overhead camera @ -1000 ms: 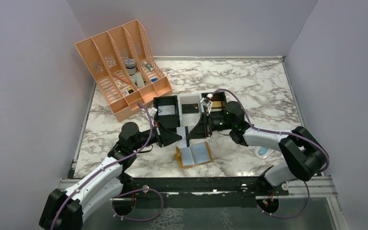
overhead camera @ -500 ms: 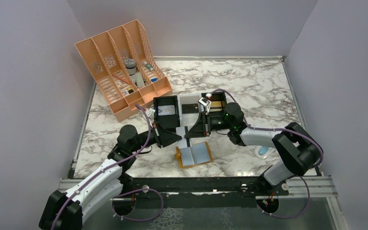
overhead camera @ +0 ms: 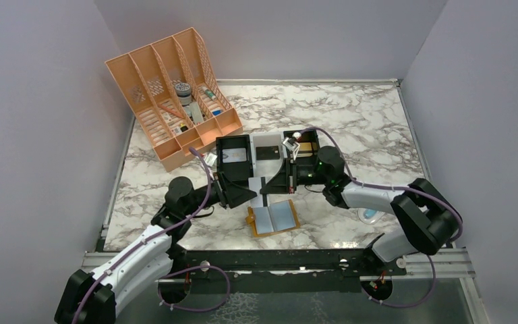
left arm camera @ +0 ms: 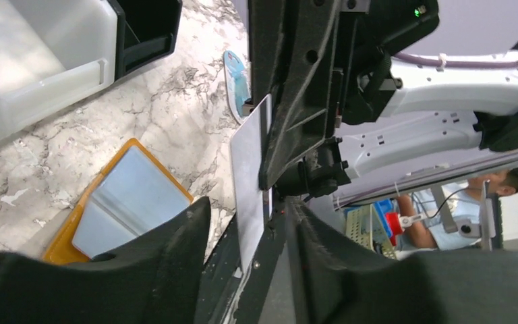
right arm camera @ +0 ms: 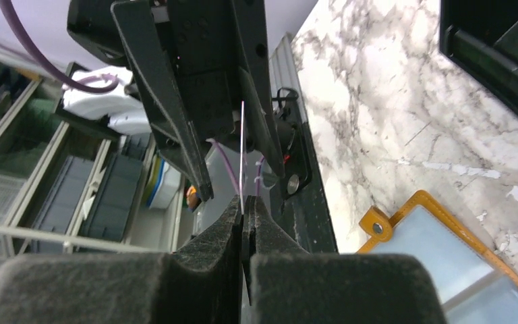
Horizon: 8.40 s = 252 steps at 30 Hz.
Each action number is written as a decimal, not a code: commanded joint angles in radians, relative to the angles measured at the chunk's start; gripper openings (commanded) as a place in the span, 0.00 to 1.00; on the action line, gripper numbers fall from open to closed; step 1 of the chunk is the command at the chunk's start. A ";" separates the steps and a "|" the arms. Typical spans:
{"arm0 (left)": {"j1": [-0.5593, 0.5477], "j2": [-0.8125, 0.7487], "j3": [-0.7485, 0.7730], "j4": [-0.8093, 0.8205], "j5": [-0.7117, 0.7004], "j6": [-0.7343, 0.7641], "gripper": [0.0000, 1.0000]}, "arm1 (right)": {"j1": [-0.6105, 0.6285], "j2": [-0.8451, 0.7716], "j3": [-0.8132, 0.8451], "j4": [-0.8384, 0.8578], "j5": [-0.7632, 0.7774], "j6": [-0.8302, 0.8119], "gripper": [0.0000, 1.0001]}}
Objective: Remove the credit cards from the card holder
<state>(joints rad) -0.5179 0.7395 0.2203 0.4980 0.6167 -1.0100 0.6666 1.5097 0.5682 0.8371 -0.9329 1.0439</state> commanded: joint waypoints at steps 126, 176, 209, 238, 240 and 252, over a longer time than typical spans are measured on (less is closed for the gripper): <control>0.398 -0.055 0.511 -1.097 -0.902 0.528 0.99 | 0.315 0.662 1.051 -0.892 1.144 -1.554 0.48; -0.106 -0.059 0.010 -0.574 -0.616 0.089 0.84 | 0.301 -0.518 -0.107 -0.933 1.000 -0.426 0.75; -0.414 0.324 0.021 -0.257 -0.783 0.004 0.77 | 0.301 -0.413 -0.125 -0.923 1.045 -0.297 0.64; -0.439 0.393 0.046 -0.222 -0.769 0.049 0.35 | 0.301 -0.343 -0.106 -0.895 0.982 -0.301 0.53; -0.439 0.398 0.047 -0.222 -0.768 0.050 0.35 | 0.301 -0.327 -0.099 -0.889 0.967 -0.304 0.50; -0.439 0.402 0.045 -0.222 -0.757 0.056 0.33 | 0.301 -0.283 -0.099 -0.870 0.939 -0.312 0.39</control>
<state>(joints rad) -0.9512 1.1374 0.2523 0.2543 -0.1501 -0.9703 0.9668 1.2098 0.4461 -0.0631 0.0315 0.7364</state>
